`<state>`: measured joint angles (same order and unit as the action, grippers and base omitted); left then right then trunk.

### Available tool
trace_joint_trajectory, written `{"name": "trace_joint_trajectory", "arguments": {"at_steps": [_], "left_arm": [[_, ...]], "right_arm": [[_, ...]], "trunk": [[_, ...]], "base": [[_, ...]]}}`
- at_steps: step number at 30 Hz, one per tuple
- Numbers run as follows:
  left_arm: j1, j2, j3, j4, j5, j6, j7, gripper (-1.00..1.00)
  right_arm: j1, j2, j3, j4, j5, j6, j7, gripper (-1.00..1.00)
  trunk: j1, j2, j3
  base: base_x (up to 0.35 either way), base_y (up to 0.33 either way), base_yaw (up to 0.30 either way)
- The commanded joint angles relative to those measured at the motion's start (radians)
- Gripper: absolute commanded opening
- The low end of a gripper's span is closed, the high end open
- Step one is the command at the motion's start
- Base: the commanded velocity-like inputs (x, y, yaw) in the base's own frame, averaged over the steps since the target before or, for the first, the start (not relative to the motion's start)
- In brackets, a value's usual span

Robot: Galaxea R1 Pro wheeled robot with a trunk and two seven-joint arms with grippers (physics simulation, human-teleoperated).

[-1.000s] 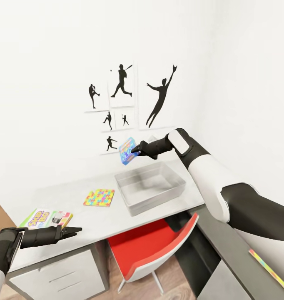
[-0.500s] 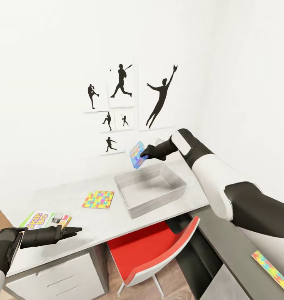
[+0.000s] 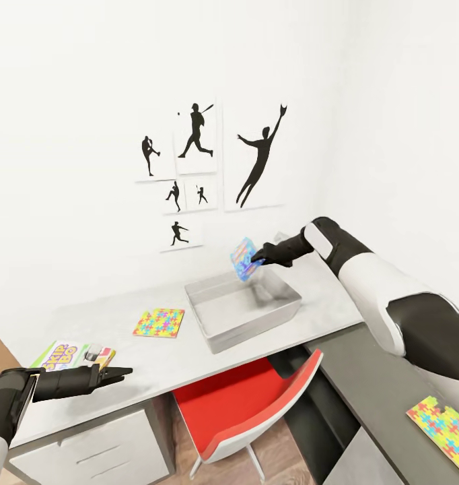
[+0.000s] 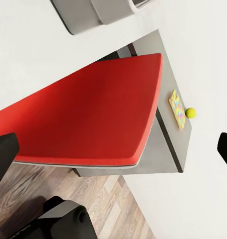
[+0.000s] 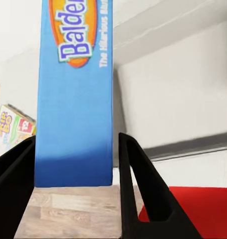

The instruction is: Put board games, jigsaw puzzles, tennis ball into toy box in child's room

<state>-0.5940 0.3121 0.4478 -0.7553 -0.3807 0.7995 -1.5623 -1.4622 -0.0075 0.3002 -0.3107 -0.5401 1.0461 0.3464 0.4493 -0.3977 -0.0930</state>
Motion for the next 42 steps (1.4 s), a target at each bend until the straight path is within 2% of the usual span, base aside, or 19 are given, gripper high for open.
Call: {"name": "trace_joint_trajectory", "arguments": {"at_steps": [1, 3, 9, 12, 23, 29, 32, 34, 39, 42], "left_arm": [[-0.001, -0.001, 0.003, -0.001, -0.010, 0.010, -0.009, 1.00], [-0.001, -0.001, 0.003, -0.001, -0.010, 0.010, -0.009, 1.00], [-0.001, -0.001, 0.003, -0.001, -0.010, 0.010, -0.009, 1.00], [-0.001, -0.001, 0.003, -0.001, -0.010, 0.010, -0.009, 1.00], [-0.001, 0.000, 0.003, -0.001, -0.009, 0.010, -0.009, 1.00], [-0.001, 0.012, 0.011, -0.003, -0.002, 0.023, -0.009, 1.00], [-0.001, 0.043, 0.013, -0.004, 0.005, 0.048, -0.009, 1.00], [-0.006, 0.052, 0.014, -0.007, 0.006, 0.067, -0.009, 1.00], [-0.017, 0.061, 0.015, -0.050, 0.008, 0.106, -0.009, 1.00], [-0.050, 0.062, 0.014, -0.082, 0.018, 0.168, -0.009, 1.00]], "right_arm": [[-0.001, -0.004, 0.028, -0.001, 0.008, 0.001, 0.033, -1.00], [0.000, -0.007, 0.072, 0.004, 0.010, 0.001, 0.060, -1.00], [0.002, -0.010, 0.167, 0.006, 0.012, 0.001, 0.073, -1.00], [0.003, -0.010, 0.195, 0.006, 0.012, 0.001, 0.074, -1.00], [0.003, -0.011, 0.213, -0.001, 0.011, -0.001, 0.074, -1.00], [0.003, -0.011, 0.214, -0.001, 0.011, -0.003, 0.072, -1.00], [0.003, -0.011, 0.215, -0.001, 0.011, -0.002, 0.072, -1.00], [0.003, -0.011, 0.215, -0.001, 0.011, -0.002, 0.072, -1.00], [0.002, -0.011, 0.216, -0.001, 0.012, -0.001, 0.068, -1.00], [0.002, -0.011, 0.218, -0.001, 0.012, -0.001, 0.065, -1.00]], "trunk": [[0.001, -0.002, -0.002], [0.001, -0.002, -0.002], [0.001, -0.002, -0.002], [0.001, -0.002, -0.002], [0.001, -0.002, -0.002], [0.001, -0.002, -0.002], [0.001, -0.002, -0.002], [0.001, -0.002, -0.002], [0.001, -0.002, -0.002], [0.001, -0.002, -0.002]], "base": [[0.000, 0.000, 0.000], [0.000, 0.000, 0.000], [0.000, 0.000, 0.000], [0.002, 0.000, 0.000], [0.042, 0.011, 0.000], [0.002, 0.001, 0.000], [0.000, 0.000, 0.000], [0.000, 0.000, 0.000], [0.000, 0.000, 0.000], [0.000, 0.000, 0.000]]}}
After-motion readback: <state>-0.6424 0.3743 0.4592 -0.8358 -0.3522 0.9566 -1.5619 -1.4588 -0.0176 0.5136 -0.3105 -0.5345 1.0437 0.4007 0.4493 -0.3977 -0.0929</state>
